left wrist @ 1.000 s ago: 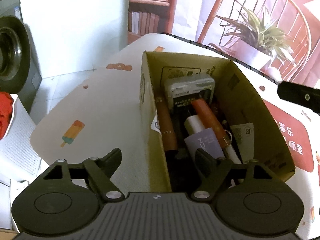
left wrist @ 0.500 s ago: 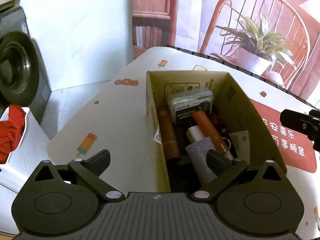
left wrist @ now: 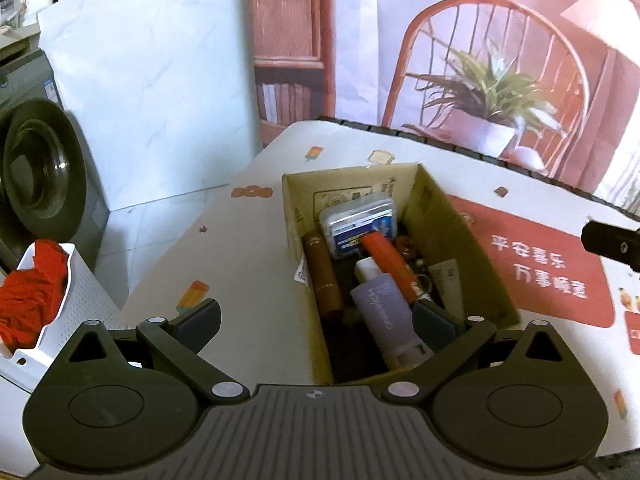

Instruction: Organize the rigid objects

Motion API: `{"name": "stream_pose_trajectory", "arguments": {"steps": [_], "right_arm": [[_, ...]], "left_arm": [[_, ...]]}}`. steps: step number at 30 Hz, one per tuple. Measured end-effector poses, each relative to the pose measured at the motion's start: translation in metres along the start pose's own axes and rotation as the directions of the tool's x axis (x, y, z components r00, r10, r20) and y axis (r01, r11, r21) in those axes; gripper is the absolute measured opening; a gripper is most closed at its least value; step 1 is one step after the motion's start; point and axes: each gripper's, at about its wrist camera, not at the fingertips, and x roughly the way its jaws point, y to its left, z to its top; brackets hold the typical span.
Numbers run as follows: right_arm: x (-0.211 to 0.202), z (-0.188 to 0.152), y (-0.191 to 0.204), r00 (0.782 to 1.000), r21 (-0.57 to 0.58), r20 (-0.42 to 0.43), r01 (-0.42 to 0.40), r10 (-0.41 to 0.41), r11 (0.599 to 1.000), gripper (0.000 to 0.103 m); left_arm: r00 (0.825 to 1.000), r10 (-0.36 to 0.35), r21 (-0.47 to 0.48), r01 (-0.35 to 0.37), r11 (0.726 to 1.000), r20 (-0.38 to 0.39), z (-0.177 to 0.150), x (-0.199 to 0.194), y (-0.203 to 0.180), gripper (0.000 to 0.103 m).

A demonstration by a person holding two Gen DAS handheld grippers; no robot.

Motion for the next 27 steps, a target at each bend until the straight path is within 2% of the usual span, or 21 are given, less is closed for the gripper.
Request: {"name": "stream_pose_trajectory", "arguments": {"steps": [8,15,27], "right_arm": [[-0.058,-0.007,-0.014,0.999,0.003,0.028,0.021,-0.021,1.000,0.103],[-0.104,-0.026,-0.024,0.997,0.016,0.035,0.065,-0.066,0.998,0.103],[-0.140,-0.057,-0.035,0.985,0.083,0.064,0.154,-0.159,0.985,0.103]], "left_arm": [[0.999,-0.022,0.032,0.021,0.999,0.043,-0.003,-0.046,-0.005,0.103],[0.997,-0.046,0.045,0.043,0.998,0.058,-0.012,-0.080,-0.008,0.103],[0.995,-0.087,0.074,0.083,0.994,0.055,-0.036,-0.106,-0.010,0.103]]}}
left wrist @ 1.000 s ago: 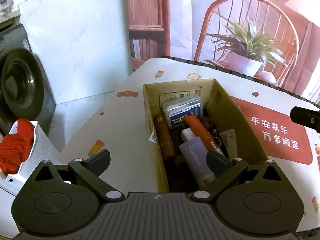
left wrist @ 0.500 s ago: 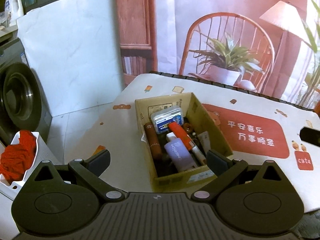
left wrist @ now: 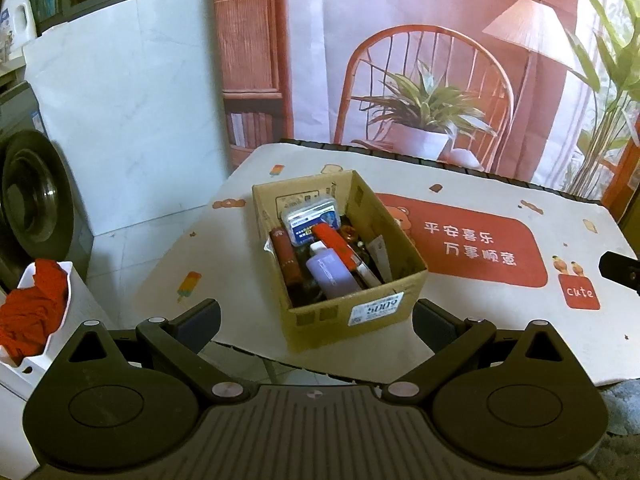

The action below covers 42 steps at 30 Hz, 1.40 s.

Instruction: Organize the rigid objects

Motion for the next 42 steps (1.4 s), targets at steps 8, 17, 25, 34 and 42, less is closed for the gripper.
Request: {"name": "stream_pose_trajectory", "arguments": {"steps": [8,17,25,34,42], "right_arm": [[-0.004,-0.017,-0.008,0.999,-0.009,0.003,0.051,-0.051,0.999,0.103],[-0.004,-0.021,-0.006,0.998,-0.024,0.012,0.056,-0.056,0.998,0.103],[-0.004,-0.022,-0.006,0.998,-0.019,0.012,0.054,-0.054,0.998,0.103],[-0.004,-0.024,-0.008,0.998,-0.011,0.011,0.054,-0.054,0.998,0.103],[-0.003,-0.026,-0.011,0.998,0.005,0.003,0.057,-0.057,0.998,0.103]], "left_arm": [[1.000,0.018,-0.001,-0.018,1.000,0.011,-0.009,0.000,-0.006,0.103],[0.999,0.014,0.008,-0.015,1.000,0.032,-0.014,-0.004,-0.010,0.103],[0.999,0.020,0.020,-0.021,1.000,0.038,-0.015,-0.005,-0.013,0.103],[0.998,0.033,0.017,-0.034,0.999,0.047,-0.015,-0.007,-0.013,0.103],[0.998,0.042,0.031,-0.044,0.999,0.056,-0.015,-0.009,-0.016,0.103]]}}
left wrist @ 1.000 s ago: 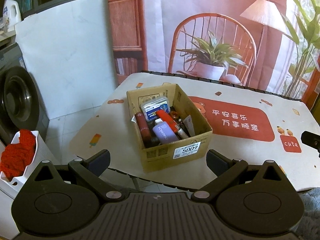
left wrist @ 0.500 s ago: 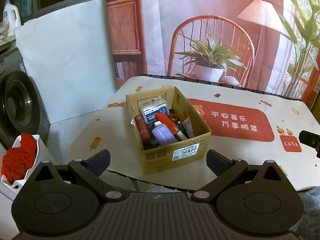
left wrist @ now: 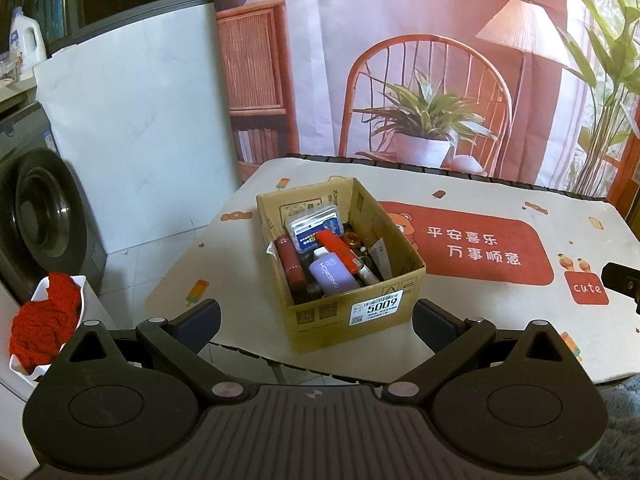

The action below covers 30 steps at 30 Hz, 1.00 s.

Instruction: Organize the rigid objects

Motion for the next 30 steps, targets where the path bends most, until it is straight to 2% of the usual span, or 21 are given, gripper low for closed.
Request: {"name": "stream_pose_trajectory", "arguments": {"steps": [30], "right_arm": [[0.0013,-0.0023,-0.0026,1.000,0.016,-0.006,0.003,-0.003,1.000,0.103]], "left_arm": [[1.000,-0.005,-0.010,0.006,1.000,0.003,-0.0023,0.0006,0.0006,0.103]]}}
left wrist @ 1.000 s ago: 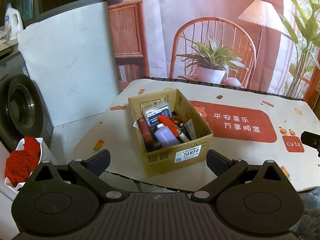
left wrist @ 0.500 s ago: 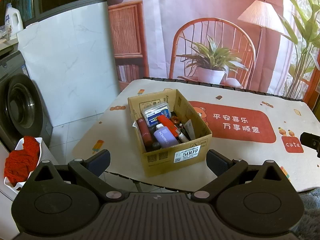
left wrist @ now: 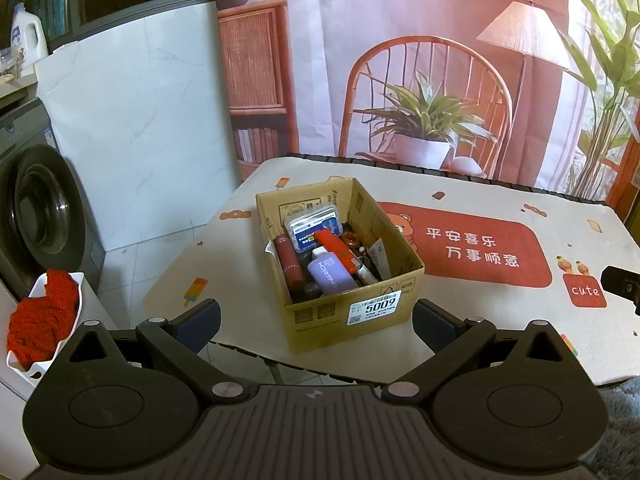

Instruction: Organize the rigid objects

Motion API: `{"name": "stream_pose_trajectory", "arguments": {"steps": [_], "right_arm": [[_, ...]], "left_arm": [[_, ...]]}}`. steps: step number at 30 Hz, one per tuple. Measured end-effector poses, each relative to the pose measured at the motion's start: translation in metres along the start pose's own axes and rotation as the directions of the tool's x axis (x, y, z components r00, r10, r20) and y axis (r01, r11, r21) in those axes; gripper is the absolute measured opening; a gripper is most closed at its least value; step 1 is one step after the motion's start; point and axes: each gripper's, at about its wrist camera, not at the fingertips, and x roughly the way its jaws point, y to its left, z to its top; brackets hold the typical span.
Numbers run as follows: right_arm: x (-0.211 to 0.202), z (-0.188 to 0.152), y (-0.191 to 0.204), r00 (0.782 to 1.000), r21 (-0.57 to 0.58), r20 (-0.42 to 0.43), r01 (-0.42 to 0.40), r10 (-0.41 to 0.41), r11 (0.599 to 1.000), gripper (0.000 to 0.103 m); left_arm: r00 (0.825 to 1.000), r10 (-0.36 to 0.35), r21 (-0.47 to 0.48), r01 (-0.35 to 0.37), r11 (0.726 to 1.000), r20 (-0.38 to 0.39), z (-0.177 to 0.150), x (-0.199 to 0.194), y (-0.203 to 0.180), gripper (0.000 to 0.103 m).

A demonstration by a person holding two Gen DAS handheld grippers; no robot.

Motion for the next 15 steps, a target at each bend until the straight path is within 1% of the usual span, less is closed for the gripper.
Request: {"name": "stream_pose_trajectory", "arguments": {"steps": [15], "right_arm": [[0.0009,-0.0013,-0.0001,1.000,0.008,-0.005,0.001,-0.001,1.000,0.103]], "left_arm": [[1.000,0.005,0.003,-0.005,1.000,0.007,-0.0005,-0.0014,0.0010,0.103]]}}
